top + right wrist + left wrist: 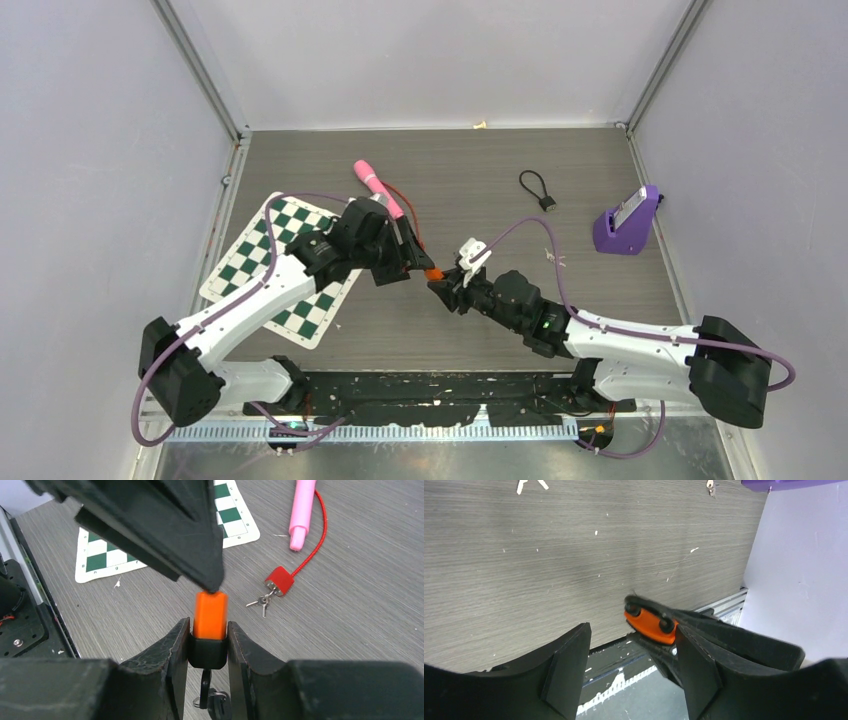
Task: Unlock with the key
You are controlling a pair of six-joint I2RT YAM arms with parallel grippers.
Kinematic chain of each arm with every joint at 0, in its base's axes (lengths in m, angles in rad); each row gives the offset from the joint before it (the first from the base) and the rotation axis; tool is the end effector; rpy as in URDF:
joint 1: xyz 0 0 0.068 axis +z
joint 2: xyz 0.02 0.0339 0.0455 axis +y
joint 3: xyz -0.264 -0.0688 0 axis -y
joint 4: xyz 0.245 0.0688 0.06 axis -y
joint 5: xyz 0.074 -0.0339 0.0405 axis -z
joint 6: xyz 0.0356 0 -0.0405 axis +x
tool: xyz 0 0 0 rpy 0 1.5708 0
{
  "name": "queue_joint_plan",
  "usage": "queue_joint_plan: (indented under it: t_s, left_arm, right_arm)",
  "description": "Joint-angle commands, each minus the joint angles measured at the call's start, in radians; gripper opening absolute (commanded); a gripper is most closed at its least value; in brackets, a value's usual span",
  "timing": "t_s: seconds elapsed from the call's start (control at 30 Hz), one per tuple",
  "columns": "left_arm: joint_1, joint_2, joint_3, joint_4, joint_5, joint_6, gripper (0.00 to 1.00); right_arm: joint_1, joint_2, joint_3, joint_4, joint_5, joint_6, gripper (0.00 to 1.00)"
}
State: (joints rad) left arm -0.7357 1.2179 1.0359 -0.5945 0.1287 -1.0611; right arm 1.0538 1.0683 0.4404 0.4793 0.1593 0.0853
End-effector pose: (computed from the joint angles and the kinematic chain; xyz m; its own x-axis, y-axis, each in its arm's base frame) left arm 0.1886 -0.1769 0.2993 -0.8937 -0.3587 -0.2695 -0.0956 0.7393 -0.6666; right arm 0.1207 0.2009 0.2333 -0.1394 -0.0750 -0.9874 -0.7717 0.6331 0.0609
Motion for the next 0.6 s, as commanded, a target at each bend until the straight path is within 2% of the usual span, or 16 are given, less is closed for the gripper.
queue_joint_plan:
  t_s: [0.0,0.3,0.47,0.57]
  left_arm:
    - [0.012,0.043,0.061,0.048,0.027,-0.019,0.63]
    - [0.021,0.067,0.046,0.092,0.099,-0.056,0.58]
    - [0.032,0.067,0.029,0.126,0.135,-0.057,0.38]
    - [0.037,0.048,0.011,0.178,0.151,-0.028,0.23]
  right_arm:
    - [0.023,-0.002,0.038,0.11,-0.016,-0.017,0.05]
    - [0.036,0.013,0.044,0.1,0.002,-0.031,0.05]
    - [0.037,0.01,0.042,0.116,-0.015,-0.002,0.05]
    - [0.036,0.001,0.017,0.161,-0.044,0.071,0.05]
